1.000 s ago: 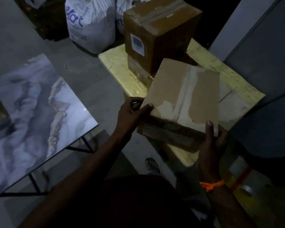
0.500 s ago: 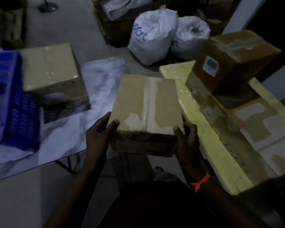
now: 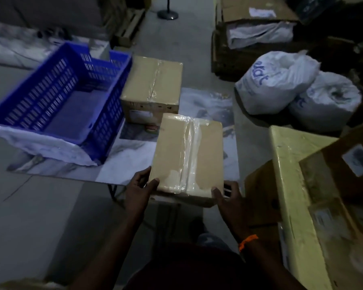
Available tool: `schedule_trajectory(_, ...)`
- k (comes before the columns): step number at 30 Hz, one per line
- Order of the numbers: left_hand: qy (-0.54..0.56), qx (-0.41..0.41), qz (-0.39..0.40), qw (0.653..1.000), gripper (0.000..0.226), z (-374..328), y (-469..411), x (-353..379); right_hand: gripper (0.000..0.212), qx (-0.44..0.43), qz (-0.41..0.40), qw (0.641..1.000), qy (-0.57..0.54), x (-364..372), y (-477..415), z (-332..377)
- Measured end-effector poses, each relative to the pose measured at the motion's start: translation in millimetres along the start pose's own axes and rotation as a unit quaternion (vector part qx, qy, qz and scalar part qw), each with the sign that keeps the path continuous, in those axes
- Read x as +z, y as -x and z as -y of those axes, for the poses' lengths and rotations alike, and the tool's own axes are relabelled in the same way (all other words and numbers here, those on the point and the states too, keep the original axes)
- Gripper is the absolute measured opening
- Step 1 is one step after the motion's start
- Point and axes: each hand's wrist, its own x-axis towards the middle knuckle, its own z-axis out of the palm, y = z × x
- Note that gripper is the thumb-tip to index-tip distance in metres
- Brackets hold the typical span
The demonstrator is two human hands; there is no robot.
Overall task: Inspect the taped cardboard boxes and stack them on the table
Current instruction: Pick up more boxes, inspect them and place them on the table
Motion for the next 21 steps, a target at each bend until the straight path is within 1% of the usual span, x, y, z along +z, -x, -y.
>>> schedule_trajectory(2, -0.019, -0.005, -0.012, 1.000, 0.039, 2.9, -8.2, 2.2, 0.027, 0.006, -0.001, 1.000, -0.011, -0.3, -8.3, -5.8)
schedule_trajectory(5, -0.048, -0.013, -0.057, 0.997, 0.028, -0.1, -15.2, 10.6, 0.022, 0.004, 0.030, 1.000, 0.004, -11.8, -34.5, -8.8)
schedule_trajectory(9, -0.138, -0.026, -0.092, 0.986, 0.028, -12.4, -32.8, 31.9, 0.020, -0.013, 0.072, 0.997, 0.013, -27.8, -85.6, -2.8)
schedule_trajectory(12, -0.181, -0.043, -0.085, 0.979, 0.034, -21.7, -50.8, 48.8, 0.024, -0.021, 0.091, 0.995, 0.015, -29.4, -123.8, 0.8)
schedule_trajectory(15, -0.214, -0.027, -0.083, 0.973, 0.039, -28.6, -65.6, 60.2, 0.025, -0.021, 0.104, 0.994, 0.015, -28.1, -152.1, -1.5)
schedule_trajectory(18, -0.233, -0.029, -0.072, 0.969, 0.040, -36.2, -84.0, 64.8, 0.029, -0.020, 0.115, 0.993, 0.005, -28.9, -177.2, -3.5)
schedule_trajectory(21, -0.229, -0.046, -0.050, 0.971, 0.044, -49.5, -106.9, 73.7, 0.035, -0.021, 0.137, 0.990, -0.010, -28.8, -205.2, 0.4)
